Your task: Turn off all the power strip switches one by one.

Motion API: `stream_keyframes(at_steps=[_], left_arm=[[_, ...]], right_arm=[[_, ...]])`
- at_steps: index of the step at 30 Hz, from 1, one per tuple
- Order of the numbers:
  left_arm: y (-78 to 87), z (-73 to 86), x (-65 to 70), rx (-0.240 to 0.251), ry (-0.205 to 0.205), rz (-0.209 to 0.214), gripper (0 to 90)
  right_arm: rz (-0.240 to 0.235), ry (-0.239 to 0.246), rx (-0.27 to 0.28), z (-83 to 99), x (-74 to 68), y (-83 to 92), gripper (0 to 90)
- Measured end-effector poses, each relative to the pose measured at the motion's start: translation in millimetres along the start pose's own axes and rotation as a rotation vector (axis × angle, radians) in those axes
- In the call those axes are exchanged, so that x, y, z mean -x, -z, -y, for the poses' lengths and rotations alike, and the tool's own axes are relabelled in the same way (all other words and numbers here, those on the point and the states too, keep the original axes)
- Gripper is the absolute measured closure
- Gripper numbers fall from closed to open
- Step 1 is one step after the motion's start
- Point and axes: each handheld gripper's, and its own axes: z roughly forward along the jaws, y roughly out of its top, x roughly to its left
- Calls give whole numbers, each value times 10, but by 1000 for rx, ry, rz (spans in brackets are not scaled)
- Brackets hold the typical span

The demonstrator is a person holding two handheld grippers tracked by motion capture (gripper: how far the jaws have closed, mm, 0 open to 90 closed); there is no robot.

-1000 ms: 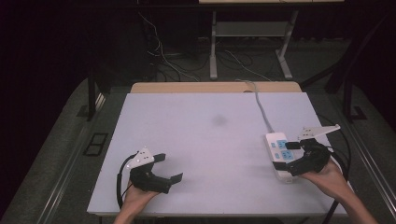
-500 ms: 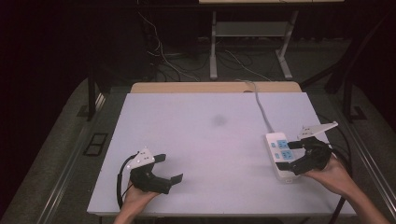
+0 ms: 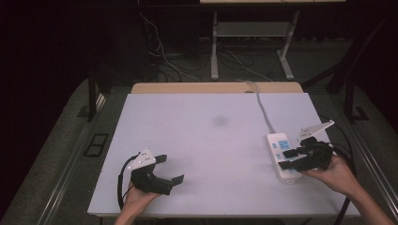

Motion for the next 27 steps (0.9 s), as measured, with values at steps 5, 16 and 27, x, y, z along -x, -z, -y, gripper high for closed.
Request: stream_keyframes(at_steps=[5, 16, 27], left_arm=[[2, 1, -6, 2, 3, -1, 0], [-13, 6, -2, -4, 1, 2, 0], [-11, 9, -5, -5, 1, 2, 0]], right_arm=[[-15, 2, -11, 25, 22, -20, 663], [-7, 3, -30, 92, 52, -72, 887], [-2, -27, -38, 167, 110, -155, 897]])
